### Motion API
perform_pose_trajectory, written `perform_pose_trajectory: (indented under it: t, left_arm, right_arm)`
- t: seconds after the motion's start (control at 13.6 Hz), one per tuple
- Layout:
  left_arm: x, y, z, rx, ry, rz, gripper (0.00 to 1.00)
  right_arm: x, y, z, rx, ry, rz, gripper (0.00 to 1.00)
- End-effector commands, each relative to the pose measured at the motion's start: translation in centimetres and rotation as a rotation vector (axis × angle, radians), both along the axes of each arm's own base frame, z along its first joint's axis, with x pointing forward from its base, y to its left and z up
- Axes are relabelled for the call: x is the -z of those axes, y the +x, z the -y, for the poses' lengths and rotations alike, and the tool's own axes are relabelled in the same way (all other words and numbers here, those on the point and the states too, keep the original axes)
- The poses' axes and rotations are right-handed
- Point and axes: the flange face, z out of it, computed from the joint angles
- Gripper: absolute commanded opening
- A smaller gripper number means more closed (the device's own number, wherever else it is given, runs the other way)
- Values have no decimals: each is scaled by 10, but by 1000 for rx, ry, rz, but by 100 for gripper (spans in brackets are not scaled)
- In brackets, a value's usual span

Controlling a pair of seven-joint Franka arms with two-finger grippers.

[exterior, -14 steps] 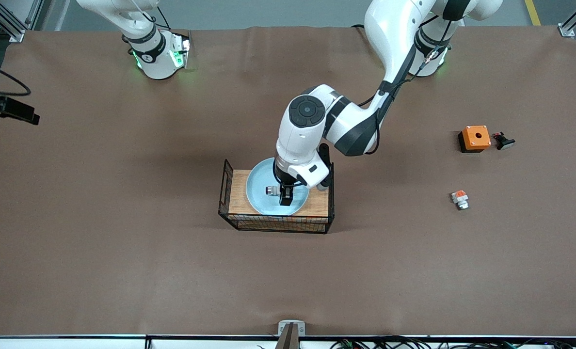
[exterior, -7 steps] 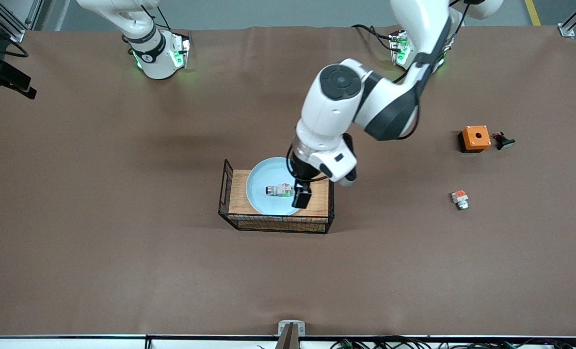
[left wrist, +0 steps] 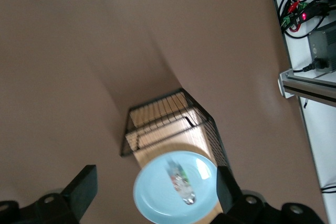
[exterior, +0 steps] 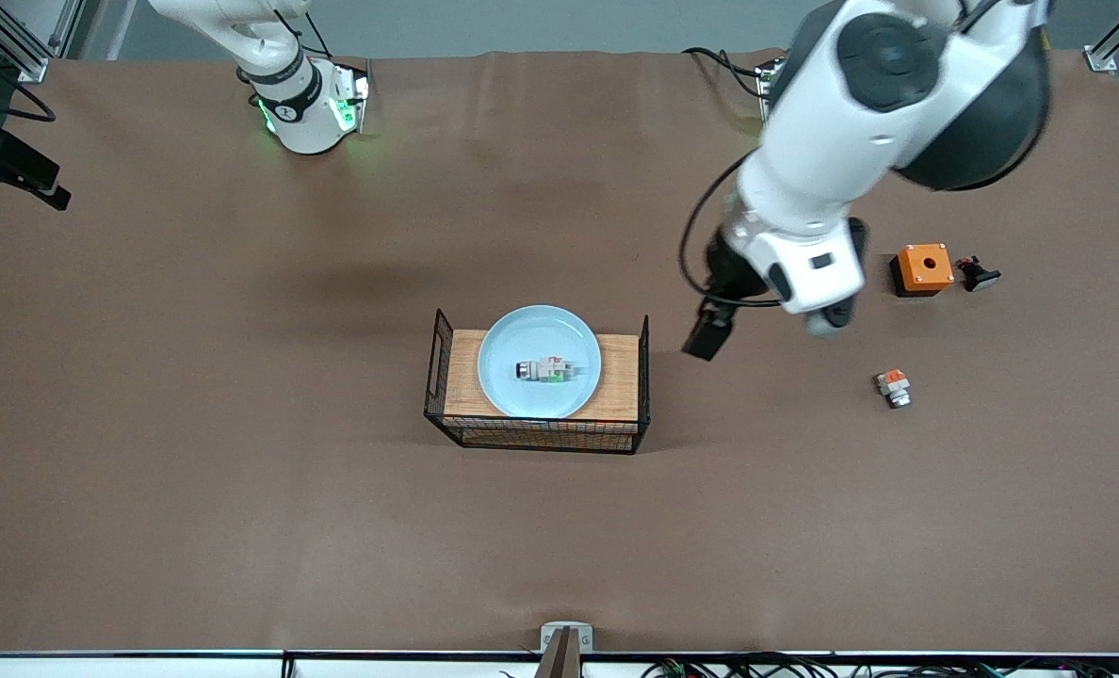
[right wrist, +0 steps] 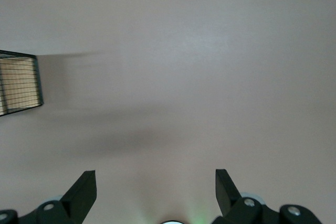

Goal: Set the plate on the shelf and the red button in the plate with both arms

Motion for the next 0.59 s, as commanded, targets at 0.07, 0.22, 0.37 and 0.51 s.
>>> perform_pose_trajectory:
  t: [0.07,0.22,0.37,0.51]
  left_arm:
    - [-19,-36,-89,370,29,-42,100]
    - [-27,-40,-140,493,35,-47,100]
    - [-33,-37,-185,615,40,-40,100]
    - [-38,-33,-221,739,53,-11,100]
  right_arm:
    - [-2,-3,9,-58,25,26,100]
    - [-2,-4,9,-60,26,23,100]
    - [-2,-4,6,-63,26,22,100]
    - [-3,-5,2,-60,26,17,100]
